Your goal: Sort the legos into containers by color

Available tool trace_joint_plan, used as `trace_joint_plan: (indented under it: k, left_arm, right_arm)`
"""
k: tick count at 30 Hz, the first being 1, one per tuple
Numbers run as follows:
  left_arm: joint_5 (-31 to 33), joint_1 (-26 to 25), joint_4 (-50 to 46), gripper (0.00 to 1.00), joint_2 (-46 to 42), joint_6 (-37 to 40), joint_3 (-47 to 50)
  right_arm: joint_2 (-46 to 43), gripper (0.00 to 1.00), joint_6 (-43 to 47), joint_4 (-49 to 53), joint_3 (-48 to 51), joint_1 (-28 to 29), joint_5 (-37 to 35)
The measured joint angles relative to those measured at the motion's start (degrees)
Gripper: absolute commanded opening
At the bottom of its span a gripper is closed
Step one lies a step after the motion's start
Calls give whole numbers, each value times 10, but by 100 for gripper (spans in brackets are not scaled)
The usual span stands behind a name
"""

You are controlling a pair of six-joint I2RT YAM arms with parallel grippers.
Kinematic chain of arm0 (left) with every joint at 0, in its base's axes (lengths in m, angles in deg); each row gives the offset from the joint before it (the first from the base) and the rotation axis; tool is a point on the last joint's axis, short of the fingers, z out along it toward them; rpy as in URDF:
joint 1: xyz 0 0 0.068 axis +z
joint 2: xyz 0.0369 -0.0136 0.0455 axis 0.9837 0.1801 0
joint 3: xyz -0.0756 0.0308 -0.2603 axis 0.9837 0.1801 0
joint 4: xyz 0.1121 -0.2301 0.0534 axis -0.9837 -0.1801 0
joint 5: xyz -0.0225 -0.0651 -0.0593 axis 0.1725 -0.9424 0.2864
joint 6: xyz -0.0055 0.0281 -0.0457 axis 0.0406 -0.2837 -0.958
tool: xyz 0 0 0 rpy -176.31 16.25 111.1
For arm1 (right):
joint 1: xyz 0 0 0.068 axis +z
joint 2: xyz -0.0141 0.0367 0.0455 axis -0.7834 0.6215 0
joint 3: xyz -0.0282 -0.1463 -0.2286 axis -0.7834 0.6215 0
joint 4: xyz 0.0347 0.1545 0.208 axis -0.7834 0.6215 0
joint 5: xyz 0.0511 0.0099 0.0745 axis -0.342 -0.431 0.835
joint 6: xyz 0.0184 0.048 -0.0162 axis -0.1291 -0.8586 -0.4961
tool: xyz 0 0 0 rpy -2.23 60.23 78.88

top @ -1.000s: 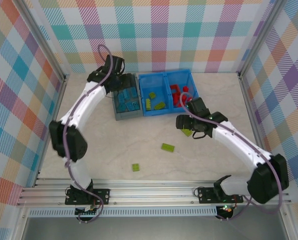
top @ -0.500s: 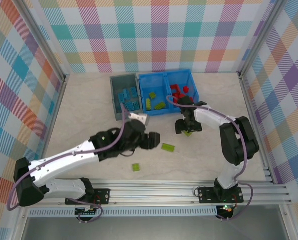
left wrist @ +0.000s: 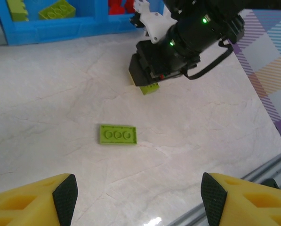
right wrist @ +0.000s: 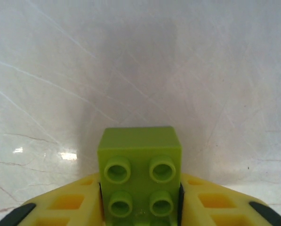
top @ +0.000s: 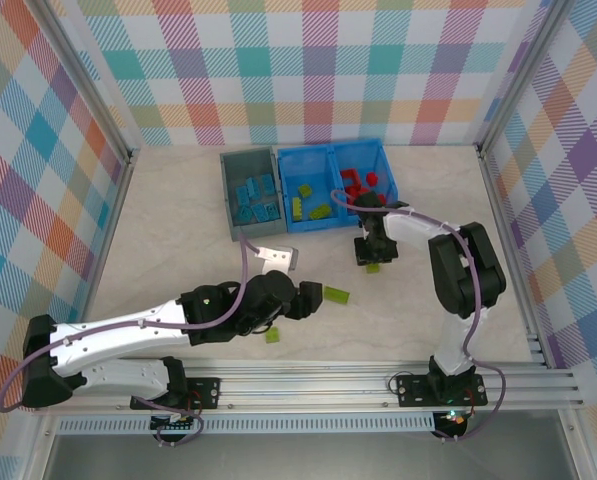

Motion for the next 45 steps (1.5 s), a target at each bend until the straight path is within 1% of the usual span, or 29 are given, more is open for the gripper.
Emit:
trace_joint_plan:
  k: [3,6,8,9,11,15,19,23,26,27,29,33,36,38,40,42,45]
  left_arm:
    - [30,-1,-32,79,-12,-2,-12]
    - [55,2,-65,82,-23,5,-43]
    - [55,16,-79,83,-25,18,-72]
    - [50,26,-82,83,-24,23,-84]
    - [35,61,-91,83,-15,36,-117]
    - [-15,144,-98,83,16,54,-165]
    - [-68,220,-94,83,36,63,-171]
    - [-100,252,-94,83,46,72,-172]
    - [-115,255,-94,83,52,76,-172]
    - [-120,255,-94,83,53,76,-172]
    - [-126,255,-94,82,53,76,-171]
    - [-132,255,-90,82,49,75,-157]
    - [-137,255,-90,82,45,75,-144]
    - [-138,255,-90,82,41,73,-133]
    - [-138,255,-90,81,37,71,-121]
    - [-139,255,-92,80,34,69,-110]
    - [-143,255,-96,78,30,60,-92]
  right_arm:
    - [-33,33,-5,-1,17,10,-3]
    - [-94,33,-19,17,16,43,-7]
    - [-125,33,-33,41,-17,77,-7]
    - [-128,34,-39,50,-40,89,-7]
    - [-114,34,-54,66,-111,117,-10]
    - [-24,34,-81,102,-275,144,-41]
    - [113,34,-108,151,-447,147,-90]
    - [252,34,-127,209,-615,143,-137]
    - [337,35,-143,245,-727,136,-153]
    - [356,35,-147,253,-751,133,-156]
    - [381,36,-154,259,-777,125,-156]
    - [398,41,-156,255,-784,112,-142]
    - [407,47,-153,248,-790,102,-122]
    - [411,54,-151,243,-798,100,-109]
    - [412,59,-153,242,-799,101,-98]
    - [412,60,-156,242,-799,103,-91]
    - [412,58,-156,243,-799,107,-84]
